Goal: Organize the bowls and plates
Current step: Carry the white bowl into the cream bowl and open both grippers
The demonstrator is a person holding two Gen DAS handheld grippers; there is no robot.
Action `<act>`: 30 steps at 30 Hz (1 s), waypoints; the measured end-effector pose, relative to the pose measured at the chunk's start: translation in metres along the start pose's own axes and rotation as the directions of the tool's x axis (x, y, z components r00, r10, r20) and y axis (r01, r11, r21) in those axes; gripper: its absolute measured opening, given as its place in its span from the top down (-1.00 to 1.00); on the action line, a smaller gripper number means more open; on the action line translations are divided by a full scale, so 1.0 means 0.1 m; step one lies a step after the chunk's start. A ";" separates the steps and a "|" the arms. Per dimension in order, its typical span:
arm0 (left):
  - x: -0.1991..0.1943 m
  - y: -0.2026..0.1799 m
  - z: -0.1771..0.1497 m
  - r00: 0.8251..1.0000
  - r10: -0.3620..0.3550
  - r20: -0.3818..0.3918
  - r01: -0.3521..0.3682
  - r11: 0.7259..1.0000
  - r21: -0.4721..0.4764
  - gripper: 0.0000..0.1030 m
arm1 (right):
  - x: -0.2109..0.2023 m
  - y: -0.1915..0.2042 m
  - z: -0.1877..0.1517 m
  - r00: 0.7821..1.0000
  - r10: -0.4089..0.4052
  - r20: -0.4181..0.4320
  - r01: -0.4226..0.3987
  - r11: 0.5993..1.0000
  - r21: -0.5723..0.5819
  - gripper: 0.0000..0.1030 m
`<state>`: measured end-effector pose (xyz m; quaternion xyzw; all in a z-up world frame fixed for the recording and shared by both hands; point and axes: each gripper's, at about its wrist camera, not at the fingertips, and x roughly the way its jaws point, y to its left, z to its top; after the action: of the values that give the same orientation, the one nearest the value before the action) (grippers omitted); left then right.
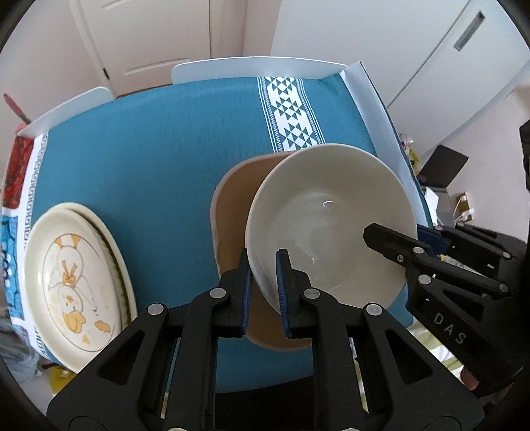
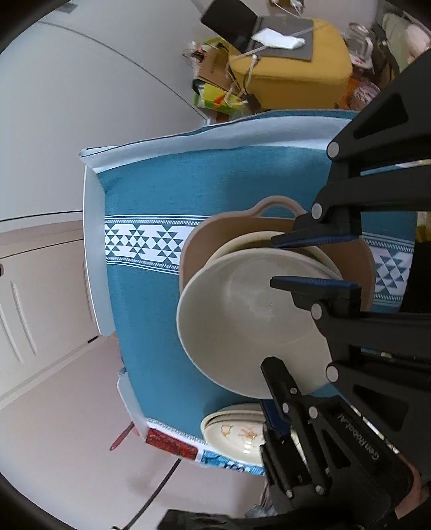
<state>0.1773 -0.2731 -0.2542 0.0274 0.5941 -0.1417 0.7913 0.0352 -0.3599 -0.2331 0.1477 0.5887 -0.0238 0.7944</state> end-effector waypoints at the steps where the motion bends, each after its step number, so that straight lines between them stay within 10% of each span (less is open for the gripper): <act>1: 0.00 -0.02 0.01 1.000 0.014 0.000 -0.014 1.000 0.011 0.77 | 0.00 0.02 0.00 1.000 -0.011 0.000 0.011 1.000 -0.017 0.70; 30: -0.11 -0.07 0.08 0.998 0.059 0.015 -0.060 0.995 0.077 0.71 | -0.18 0.04 0.02 0.998 -0.056 0.039 0.057 0.998 -0.015 0.69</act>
<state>0.1805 -0.2795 -0.2409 0.0749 0.5819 -0.1413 0.7974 0.0329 -0.3589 -0.2147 0.1243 0.5776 -0.0445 0.8056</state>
